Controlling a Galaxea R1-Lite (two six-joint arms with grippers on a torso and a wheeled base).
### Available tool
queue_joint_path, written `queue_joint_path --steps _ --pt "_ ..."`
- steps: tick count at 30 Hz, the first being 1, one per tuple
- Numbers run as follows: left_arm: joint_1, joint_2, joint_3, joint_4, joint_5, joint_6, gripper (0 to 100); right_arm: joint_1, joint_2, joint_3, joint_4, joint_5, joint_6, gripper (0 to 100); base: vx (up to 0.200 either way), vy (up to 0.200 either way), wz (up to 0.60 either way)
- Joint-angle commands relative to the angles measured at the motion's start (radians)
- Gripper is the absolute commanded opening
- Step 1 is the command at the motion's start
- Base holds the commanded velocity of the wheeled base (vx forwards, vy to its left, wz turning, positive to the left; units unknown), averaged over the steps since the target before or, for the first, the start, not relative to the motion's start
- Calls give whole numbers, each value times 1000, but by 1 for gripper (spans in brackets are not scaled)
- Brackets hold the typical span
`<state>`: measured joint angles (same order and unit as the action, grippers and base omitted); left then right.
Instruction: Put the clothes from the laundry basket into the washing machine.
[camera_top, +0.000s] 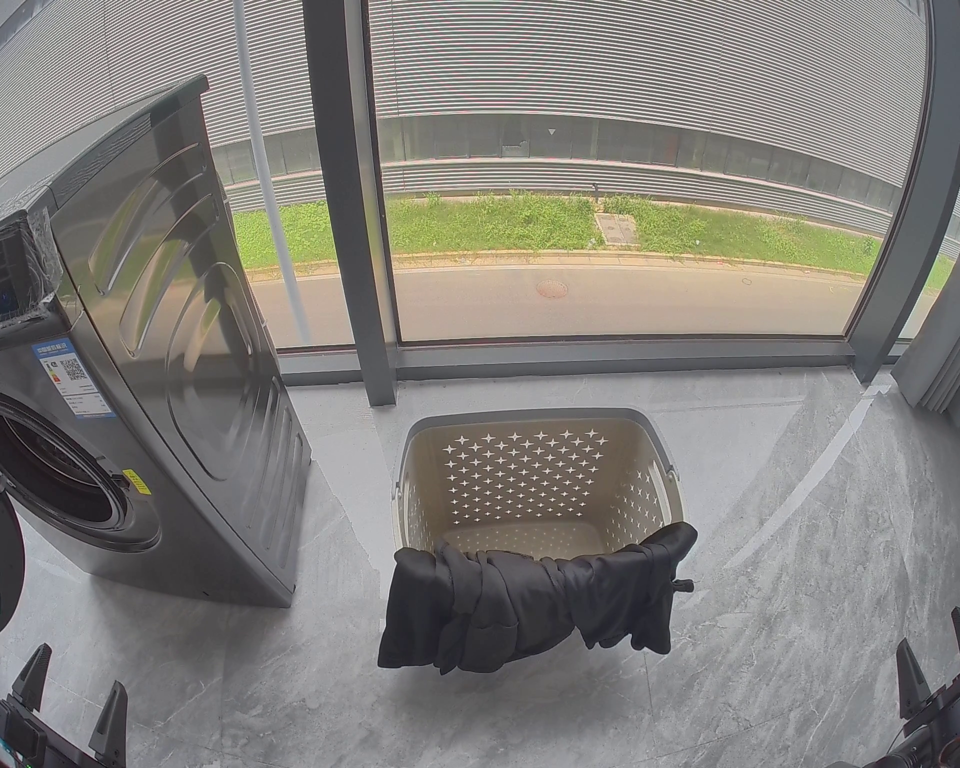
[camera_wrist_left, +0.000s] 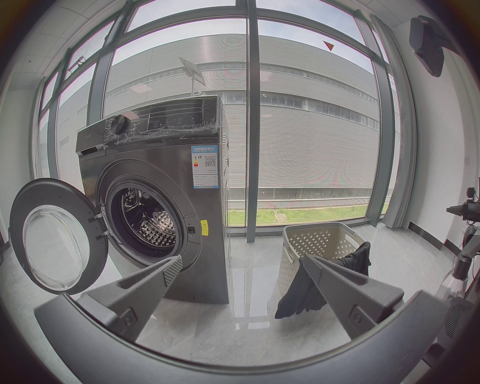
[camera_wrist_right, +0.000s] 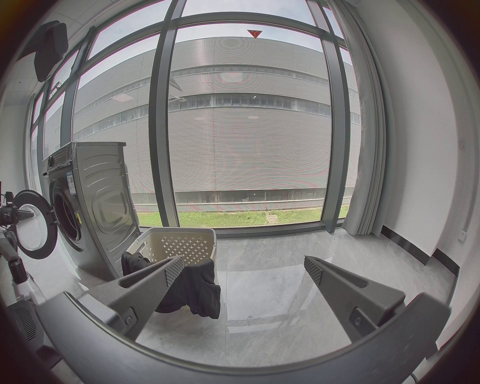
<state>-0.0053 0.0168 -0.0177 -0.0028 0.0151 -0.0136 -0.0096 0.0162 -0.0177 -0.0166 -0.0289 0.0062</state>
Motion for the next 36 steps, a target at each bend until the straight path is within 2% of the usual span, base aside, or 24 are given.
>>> queue_joint_path --steps 1,5,27,34,36 --pt "-1 -17 18 0 0 0 100 0 -16 18 0 0 0 100 0 -200 0" --pt "-1 -17 18 0 0 -2 100 0 -16 18 0 0 0 100 0 -200 0" --pt "1 -17 18 0 0 -3 100 -3 -16 18 0 -2 3 100 0 0 0" --pt "-1 -17 18 0 0 -3 100 -4 -16 18 1 0 -3 100 0 0 0" --pt "1 -17 18 0 0 -3 100 -3 -16 18 -2 12 -17 100 0 0 0"
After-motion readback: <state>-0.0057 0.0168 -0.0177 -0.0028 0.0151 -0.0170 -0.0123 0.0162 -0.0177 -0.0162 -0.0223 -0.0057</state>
